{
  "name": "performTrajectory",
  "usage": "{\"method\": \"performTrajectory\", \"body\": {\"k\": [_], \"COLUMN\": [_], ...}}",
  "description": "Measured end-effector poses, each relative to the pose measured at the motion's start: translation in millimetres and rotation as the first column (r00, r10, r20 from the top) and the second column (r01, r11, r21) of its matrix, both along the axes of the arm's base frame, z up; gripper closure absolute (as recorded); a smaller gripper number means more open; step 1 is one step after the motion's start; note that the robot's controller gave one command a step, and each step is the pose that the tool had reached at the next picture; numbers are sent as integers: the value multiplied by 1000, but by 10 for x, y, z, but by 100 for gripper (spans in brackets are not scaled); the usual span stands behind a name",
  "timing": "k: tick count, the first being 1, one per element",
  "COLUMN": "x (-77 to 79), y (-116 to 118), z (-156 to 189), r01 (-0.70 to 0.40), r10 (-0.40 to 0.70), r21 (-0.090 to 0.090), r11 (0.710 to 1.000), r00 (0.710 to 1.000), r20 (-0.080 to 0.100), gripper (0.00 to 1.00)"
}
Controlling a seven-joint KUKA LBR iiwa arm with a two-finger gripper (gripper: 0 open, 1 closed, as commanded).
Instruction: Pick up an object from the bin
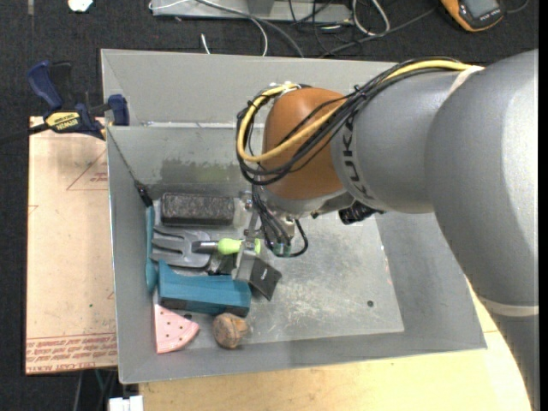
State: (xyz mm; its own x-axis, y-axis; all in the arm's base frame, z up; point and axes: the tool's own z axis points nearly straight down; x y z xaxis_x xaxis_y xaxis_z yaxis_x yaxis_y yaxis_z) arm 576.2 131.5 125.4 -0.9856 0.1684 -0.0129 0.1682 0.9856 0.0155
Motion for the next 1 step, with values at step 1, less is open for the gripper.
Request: {"method": "performTrajectory", "body": {"k": [1], "x": [-172], "y": [-148], "z": [-281], "r01": [-20], "r10": [20], "r21": [4], "r11": [1000], "r00": [1000], "r20": [15], "gripper": [0]}}
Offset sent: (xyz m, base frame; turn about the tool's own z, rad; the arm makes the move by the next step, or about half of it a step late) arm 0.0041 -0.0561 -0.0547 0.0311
